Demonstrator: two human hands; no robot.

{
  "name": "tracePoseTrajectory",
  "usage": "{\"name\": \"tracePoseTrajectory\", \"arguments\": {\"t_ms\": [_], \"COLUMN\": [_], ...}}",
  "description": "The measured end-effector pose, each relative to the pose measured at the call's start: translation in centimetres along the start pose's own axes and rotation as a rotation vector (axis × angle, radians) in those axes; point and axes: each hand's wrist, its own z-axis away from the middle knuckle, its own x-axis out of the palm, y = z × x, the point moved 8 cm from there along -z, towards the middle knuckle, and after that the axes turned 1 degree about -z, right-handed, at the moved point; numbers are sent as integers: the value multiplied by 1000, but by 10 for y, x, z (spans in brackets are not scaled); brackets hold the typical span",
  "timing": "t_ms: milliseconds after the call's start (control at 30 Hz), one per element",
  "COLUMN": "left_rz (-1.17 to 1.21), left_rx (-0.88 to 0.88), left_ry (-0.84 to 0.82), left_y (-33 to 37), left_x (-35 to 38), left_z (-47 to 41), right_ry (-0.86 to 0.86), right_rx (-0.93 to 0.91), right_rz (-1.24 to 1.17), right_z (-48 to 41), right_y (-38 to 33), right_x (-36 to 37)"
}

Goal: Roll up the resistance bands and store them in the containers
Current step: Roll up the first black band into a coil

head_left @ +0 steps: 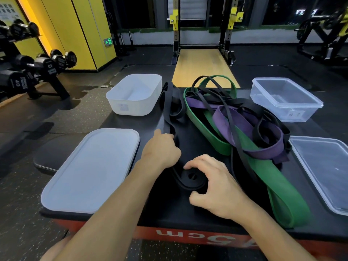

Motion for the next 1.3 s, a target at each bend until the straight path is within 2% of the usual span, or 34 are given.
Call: {"name": "tracePoseTrajectory", "arguments": {"t_ms": [67,133,200,300,333,400,467,533,567,667,733,800,933,1067,1200,1300], "left_rz": [71,260,542,1070,1175,1092,854,610,493,227,36,-100,176,339,455,567], "left_rx": [22,74,108,0,-13,94,246,305,282,99,45,36,70,205,184,186], "left_ry": [12,81,144,182,212,306,383,432,419,221,104,77,122,487,357,325], "left_y": [-3,-5,-8,-22,-26,-26,-17,-9,-9,-21,-22,-20,-20,-18,-27,-33], "left_x": [1,-1,-4,-2,0,-5,-11,-14,-14,-7,-9,-14,-16,-27,7,14], "left_z": [-4,-5,-5,-12,-15,-12,-2,1,-3,-24,-27,-25,-5,64,107,112], "right_ry": [-2,-1,4,14,16,20,19,16,10,-2,-4,-3,-11,-6,0,9], "right_rx": [5,8,9,6,5,0,4,7,8,16,24,24,27,24,17,11], "right_rz": [-2,3,10,15,15,10,2,-2,-3,-6,-7,0,-1,-7,0,11], "right_z": [0,0,-1,-2,-2,-2,-1,-1,-1,0,0,0,1,0,0,0], "right_y": [1,2,2,2,2,2,2,2,2,4,6,6,6,5,4,2], "right_x": [1,1,2,2,2,1,1,0,1,2,3,3,3,2,2,2]}}
